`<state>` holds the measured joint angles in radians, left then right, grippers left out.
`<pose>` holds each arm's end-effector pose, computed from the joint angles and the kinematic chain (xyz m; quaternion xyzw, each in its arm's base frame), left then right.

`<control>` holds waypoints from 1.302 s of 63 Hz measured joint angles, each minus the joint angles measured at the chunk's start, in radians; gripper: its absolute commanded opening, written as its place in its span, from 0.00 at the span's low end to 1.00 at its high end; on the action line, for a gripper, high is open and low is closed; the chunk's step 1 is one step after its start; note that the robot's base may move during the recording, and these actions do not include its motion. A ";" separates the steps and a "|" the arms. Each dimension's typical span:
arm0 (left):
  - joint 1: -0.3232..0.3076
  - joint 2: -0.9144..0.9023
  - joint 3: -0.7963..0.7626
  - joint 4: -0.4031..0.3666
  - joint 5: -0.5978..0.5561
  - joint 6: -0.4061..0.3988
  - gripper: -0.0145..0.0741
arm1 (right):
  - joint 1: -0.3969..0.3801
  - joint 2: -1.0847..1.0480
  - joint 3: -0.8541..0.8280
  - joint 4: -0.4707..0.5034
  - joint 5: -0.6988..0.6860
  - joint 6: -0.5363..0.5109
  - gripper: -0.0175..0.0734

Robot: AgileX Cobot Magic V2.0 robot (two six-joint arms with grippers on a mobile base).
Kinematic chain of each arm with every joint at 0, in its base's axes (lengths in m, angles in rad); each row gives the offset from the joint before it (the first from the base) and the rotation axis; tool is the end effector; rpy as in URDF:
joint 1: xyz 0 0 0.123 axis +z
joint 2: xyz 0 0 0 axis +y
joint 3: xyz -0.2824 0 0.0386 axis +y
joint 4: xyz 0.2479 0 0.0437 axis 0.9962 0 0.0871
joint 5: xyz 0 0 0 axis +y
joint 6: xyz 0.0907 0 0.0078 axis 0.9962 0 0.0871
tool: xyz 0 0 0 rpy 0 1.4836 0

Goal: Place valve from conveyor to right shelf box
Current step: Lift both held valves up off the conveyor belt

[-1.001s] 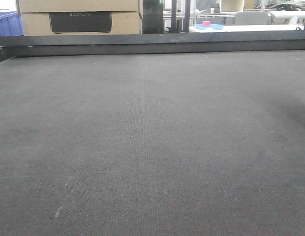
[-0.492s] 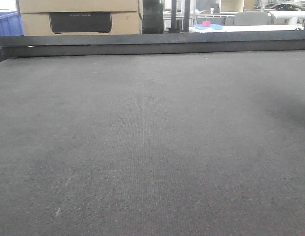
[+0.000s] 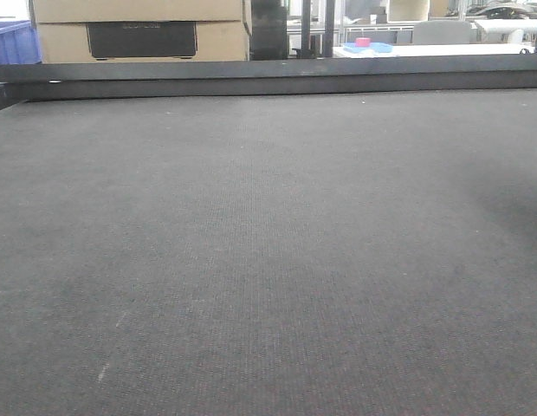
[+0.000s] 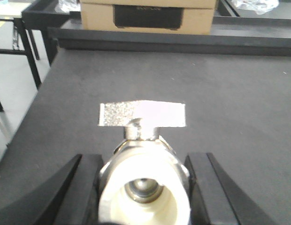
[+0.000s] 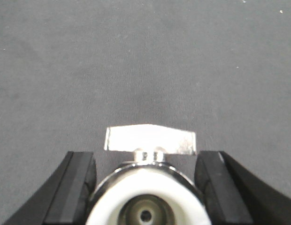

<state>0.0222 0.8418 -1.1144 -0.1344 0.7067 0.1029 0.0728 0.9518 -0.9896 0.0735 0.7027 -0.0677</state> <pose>0.1532 -0.0045 0.4376 0.0162 0.8167 -0.0291 0.5761 0.1890 0.0181 0.3788 -0.0484 0.8774 0.0354 0.4760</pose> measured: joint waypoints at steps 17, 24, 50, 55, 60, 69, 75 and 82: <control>0.000 -0.155 0.183 -0.006 0.005 0.000 0.04 | 0.000 -0.102 0.051 0.000 -0.008 0.000 0.01; 0.000 -0.197 0.229 -0.008 0.008 0.000 0.04 | 0.000 -0.125 0.063 0.000 -0.008 0.000 0.01; 0.000 -0.212 0.248 -0.008 0.007 0.000 0.04 | 0.000 -0.133 0.066 0.000 -0.008 0.000 0.01; 0.000 -0.212 0.248 -0.008 0.007 0.000 0.04 | 0.000 -0.133 0.066 0.000 -0.008 0.000 0.01; 0.000 -0.212 0.248 -0.008 0.007 0.000 0.04 | 0.000 -0.133 0.066 0.000 -0.008 0.000 0.01; 0.000 -0.212 0.248 -0.008 0.007 0.000 0.04 | 0.000 -0.133 0.066 0.000 -0.008 0.000 0.01; 0.000 -0.212 0.248 -0.008 0.007 0.000 0.04 | 0.000 -0.133 0.066 0.000 -0.008 0.000 0.01; 0.000 -0.212 0.248 -0.008 0.007 0.000 0.04 | 0.000 -0.133 0.066 0.000 -0.008 0.000 0.01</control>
<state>0.0222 0.6298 -0.8668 -0.1427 0.7132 0.1029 0.0728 0.8187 -0.9241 0.0735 0.6948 -0.0677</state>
